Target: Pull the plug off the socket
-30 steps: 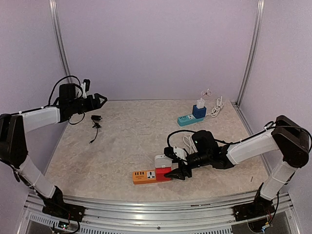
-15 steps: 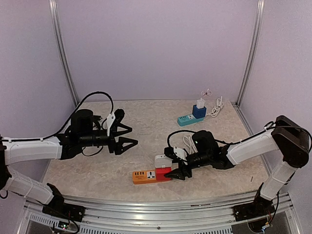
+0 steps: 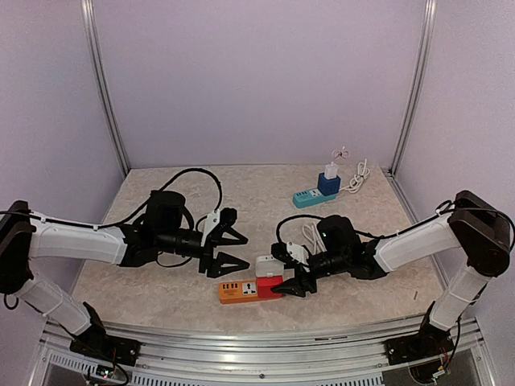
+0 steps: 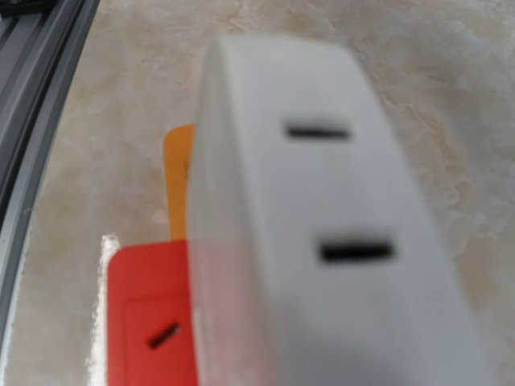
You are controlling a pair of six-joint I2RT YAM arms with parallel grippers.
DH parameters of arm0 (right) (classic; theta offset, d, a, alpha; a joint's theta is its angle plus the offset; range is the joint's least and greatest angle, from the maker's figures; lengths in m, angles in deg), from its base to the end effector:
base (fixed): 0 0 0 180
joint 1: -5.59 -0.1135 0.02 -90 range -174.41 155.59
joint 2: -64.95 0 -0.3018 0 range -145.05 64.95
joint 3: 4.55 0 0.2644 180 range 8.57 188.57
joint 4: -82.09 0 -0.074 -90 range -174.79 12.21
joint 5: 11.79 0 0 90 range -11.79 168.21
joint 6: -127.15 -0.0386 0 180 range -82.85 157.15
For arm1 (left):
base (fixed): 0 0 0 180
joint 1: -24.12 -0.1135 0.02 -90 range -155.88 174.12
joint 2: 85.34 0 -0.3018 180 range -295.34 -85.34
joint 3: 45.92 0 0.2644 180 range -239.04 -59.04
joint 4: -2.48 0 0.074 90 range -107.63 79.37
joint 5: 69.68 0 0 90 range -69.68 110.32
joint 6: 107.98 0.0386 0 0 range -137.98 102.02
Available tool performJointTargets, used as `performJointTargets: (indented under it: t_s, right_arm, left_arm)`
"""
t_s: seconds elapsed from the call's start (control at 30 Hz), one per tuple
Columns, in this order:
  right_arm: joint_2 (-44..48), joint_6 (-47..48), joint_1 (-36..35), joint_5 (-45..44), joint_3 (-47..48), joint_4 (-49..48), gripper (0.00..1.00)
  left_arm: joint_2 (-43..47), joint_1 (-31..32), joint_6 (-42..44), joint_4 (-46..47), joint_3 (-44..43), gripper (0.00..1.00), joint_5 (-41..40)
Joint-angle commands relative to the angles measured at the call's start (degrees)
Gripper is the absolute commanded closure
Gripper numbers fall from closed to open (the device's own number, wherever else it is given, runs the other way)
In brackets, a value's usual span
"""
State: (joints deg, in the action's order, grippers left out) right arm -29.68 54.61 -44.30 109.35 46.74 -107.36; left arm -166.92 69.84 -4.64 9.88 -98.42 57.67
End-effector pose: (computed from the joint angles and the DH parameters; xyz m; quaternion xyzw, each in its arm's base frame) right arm 0.1944 0.2618 0.1732 -0.5764 0.6375 0.3540 0.3689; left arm 0.1956 -0.2341 0.2449 0.5428 0.5935 -0.4028 0.4370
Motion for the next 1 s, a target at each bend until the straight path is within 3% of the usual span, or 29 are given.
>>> performJointTargets:
  t_s: [0.0, 0.37, 0.8, 0.97]
  right_arm:
    - [-2.1, 0.7, -0.5, -2.2, -1.0, 3.0, 0.79]
    - [-2.1, 0.6, -0.5, -2.2, -1.1, 2.9, 0.79]
    - [-2.2, 0.7, -0.5, -2.3, -1.1, 2.9, 0.80]
    - [-2.4, 0.7, -0.5, -2.4, -1.0, 2.9, 0.80]
  left_arm:
    - [-3.2, 1.3, 3.5, -2.7, -4.1, 0.28, 1.8]
    - [-13.4, 6.0, 4.5, -4.3, -9.9, 0.40, 0.4]
    - [-13.1, 7.8, 4.9, -4.6, -11.0, 0.84, -3.9]
    - [-12.2, 7.4, 0.4, -2.4, -11.2, 0.99, -5.2]
